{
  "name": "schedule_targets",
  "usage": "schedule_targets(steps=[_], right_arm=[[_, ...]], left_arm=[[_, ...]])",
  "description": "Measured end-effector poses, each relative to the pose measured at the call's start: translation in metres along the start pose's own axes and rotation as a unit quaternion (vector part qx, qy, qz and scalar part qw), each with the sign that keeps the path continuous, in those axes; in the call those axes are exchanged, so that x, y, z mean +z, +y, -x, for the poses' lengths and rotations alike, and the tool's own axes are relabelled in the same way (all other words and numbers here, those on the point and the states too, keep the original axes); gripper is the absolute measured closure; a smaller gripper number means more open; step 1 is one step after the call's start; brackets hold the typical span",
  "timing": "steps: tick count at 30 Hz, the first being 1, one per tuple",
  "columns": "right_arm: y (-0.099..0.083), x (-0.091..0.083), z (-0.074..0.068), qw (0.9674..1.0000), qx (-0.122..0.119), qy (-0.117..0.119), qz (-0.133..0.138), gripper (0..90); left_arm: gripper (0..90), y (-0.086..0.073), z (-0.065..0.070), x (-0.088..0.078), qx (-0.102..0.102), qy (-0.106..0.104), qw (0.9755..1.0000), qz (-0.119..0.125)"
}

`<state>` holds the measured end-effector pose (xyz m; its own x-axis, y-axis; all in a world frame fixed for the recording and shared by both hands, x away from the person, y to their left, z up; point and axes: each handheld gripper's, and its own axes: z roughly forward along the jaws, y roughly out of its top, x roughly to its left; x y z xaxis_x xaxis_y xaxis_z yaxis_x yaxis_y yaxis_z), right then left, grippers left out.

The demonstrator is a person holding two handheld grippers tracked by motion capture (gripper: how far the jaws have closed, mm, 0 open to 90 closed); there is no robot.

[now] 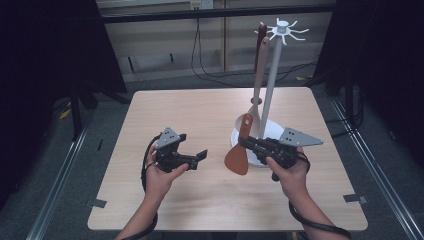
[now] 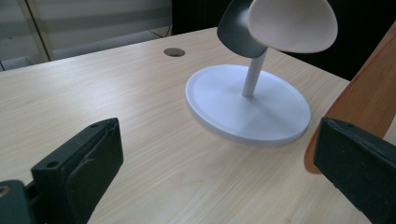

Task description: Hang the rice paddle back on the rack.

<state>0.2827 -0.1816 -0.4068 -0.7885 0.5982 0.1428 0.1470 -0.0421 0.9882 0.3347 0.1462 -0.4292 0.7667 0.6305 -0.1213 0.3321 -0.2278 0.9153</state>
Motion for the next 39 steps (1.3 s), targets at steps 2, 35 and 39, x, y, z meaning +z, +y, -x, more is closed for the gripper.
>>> schedule_targets(steps=[2,35,39], right_arm=[[0.002,-0.002,0.002,1.0,-0.004,0.003,-0.002,83.6],[0.062,-0.022,0.025,0.9992,-0.001,0.039,0.006,83.6],[0.068,-0.023,0.026,0.9991,-0.003,0.041,0.004,83.6]], left_arm=[[1.4,-0.002,-0.002,0.0,-0.002,0.001,1.0,-0.002],[1.2,-0.015,-0.014,0.001,-0.036,-0.003,0.9993,-0.008],[1.2,-0.015,-0.015,0.0,-0.036,-0.001,0.9993,-0.009]])
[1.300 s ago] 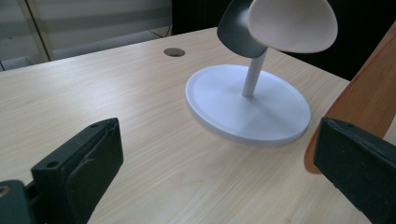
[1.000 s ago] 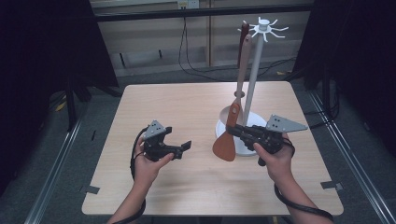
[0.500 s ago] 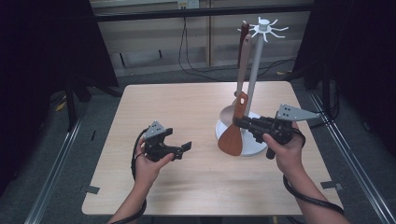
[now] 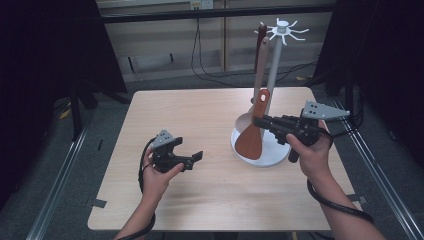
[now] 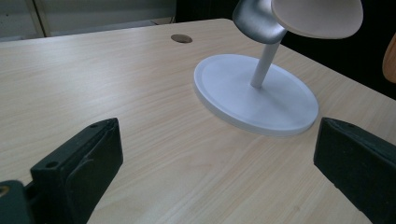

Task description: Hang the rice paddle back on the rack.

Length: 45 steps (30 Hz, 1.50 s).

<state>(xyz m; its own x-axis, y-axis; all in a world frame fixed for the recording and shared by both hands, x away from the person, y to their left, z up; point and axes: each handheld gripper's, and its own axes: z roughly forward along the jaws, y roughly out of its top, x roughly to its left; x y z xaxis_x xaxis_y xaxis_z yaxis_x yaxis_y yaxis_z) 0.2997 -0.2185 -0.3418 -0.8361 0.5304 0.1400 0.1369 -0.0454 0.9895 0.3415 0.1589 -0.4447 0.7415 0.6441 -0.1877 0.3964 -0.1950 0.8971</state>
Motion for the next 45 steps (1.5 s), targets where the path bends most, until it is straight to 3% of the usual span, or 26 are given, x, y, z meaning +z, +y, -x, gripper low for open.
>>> schedule_targets(steps=[14,34,45], right_arm=[[0.015,-0.003,0.006,1.0,-0.001,0.005,0.004,83.6],[0.053,-0.006,0.015,0.9997,-0.009,0.005,0.02,83.6],[0.071,-0.009,0.03,0.9995,0.004,0.002,0.031,83.6]], left_arm=[[1.3,-0.002,-0.001,-0.005,-0.001,0.004,1.0,-0.001],[1.7,-0.002,-0.002,-0.006,-0.001,0.004,1.0,-0.004],[1.9,-0.004,-0.003,-0.004,-0.005,0.002,1.0,-0.005]])
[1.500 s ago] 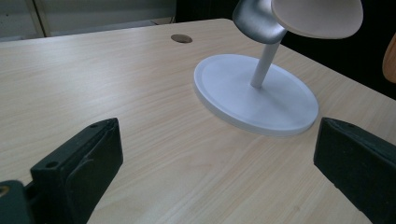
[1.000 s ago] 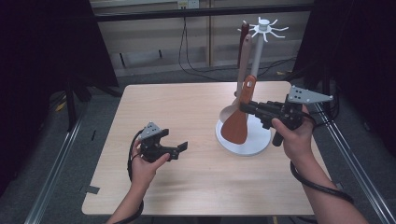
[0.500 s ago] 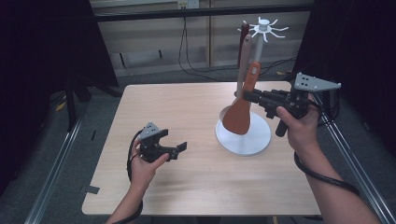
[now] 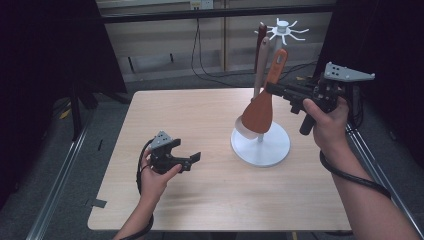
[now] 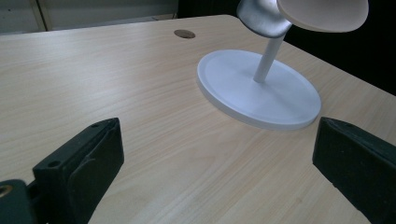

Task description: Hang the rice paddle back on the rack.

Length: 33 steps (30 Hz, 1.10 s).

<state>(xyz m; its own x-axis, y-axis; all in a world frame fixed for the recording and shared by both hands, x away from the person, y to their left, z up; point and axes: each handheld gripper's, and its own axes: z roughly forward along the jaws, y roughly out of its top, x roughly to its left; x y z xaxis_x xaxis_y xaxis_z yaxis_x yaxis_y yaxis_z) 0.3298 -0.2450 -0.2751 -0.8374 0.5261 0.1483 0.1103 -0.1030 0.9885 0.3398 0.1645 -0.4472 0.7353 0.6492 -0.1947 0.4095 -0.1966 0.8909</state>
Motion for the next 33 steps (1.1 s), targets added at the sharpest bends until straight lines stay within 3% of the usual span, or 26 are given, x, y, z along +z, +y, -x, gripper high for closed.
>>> schedule_targets(steps=[10,25,28,32,33], right_arm=[[0.012,-0.001,0.011,0.9999,0.012,-0.002,0.01,83.6],[0.009,0.003,0.03,0.9994,0.032,-0.014,0.006,83.4],[0.005,0.002,0.032,0.9991,0.035,-0.018,0.016,82.8],[0.003,0.0,0.031,0.9989,0.036,-0.023,0.022,77.0],[0.002,-0.001,0.031,0.9989,0.036,-0.024,0.019,71.8]], left_arm=[[2.2,0.0,0.0,0.002,0.003,0.0,1.0,-0.003],[2.6,0.0,-0.001,0.0,0.005,0.0,1.0,-0.002],[2.7,0.001,0.0,-0.001,0.008,0.002,1.0,-0.003],[2.8,0.001,0.0,0.0,0.007,0.0,1.0,-0.003],[2.8,0.001,0.0,0.0,0.006,0.0,1.0,-0.003]])
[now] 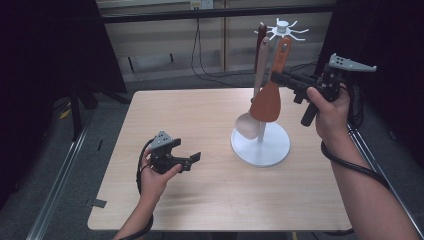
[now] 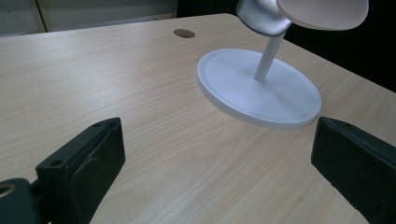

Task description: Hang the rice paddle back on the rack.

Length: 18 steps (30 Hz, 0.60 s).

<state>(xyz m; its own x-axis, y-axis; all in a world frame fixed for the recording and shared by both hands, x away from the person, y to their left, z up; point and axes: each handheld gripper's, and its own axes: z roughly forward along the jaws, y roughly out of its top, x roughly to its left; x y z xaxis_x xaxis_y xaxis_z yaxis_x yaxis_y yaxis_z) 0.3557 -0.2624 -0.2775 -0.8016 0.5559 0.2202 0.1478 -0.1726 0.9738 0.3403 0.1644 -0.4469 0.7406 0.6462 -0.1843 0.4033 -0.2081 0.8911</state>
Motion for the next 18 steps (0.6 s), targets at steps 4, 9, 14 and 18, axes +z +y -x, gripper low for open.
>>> schedule_targets(steps=[4,9,14,18], right_arm=[[-0.003,-0.002,0.0,0.9998,-0.002,-0.017,0.003,62.8],[-0.007,-0.005,0.0,0.9992,-0.007,-0.038,0.01,50.5],[-0.009,-0.008,-0.002,0.998,-0.014,-0.06,0.017,36.5],[-0.012,-0.011,-0.006,0.9966,-0.032,-0.076,0.01,29.2]], left_arm=[[2.8,0.0,0.0,0.0,0.004,0.0,1.0,-0.002],[2.8,0.001,0.002,0.001,0.002,-0.001,1.0,-0.001],[2.8,0.001,0.002,0.001,0.005,-0.001,1.0,-0.001],[2.8,0.002,0.002,0.001,0.006,-0.001,1.0,-0.001]])
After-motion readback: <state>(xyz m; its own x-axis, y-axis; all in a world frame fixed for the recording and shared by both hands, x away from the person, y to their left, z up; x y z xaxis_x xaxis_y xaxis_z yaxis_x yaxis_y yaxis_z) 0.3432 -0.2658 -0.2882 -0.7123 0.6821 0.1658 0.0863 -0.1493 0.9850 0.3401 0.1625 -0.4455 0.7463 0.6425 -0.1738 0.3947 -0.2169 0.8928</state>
